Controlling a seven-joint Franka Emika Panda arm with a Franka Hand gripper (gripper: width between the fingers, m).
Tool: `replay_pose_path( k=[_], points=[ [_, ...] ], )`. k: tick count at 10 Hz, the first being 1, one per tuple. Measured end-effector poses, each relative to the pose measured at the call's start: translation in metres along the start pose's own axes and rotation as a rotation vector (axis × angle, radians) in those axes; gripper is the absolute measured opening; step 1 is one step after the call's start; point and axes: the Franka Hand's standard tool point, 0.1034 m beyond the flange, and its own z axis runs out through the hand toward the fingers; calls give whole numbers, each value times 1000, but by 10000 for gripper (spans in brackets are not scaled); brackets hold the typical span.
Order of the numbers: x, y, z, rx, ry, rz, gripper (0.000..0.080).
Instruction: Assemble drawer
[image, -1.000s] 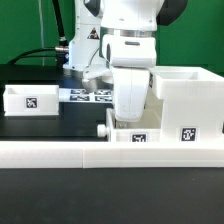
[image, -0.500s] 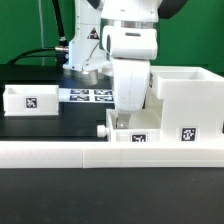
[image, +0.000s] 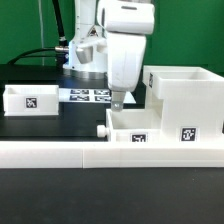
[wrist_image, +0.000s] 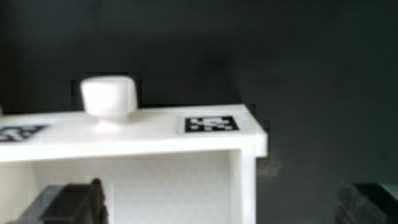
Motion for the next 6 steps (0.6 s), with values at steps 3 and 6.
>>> replay_pose_path(
  k=[3, 6],
  points=[
    [-27, 5, -1, -18, 5, -2, 649],
    [-43, 10, 12, -12, 98, -58, 649]
  ],
)
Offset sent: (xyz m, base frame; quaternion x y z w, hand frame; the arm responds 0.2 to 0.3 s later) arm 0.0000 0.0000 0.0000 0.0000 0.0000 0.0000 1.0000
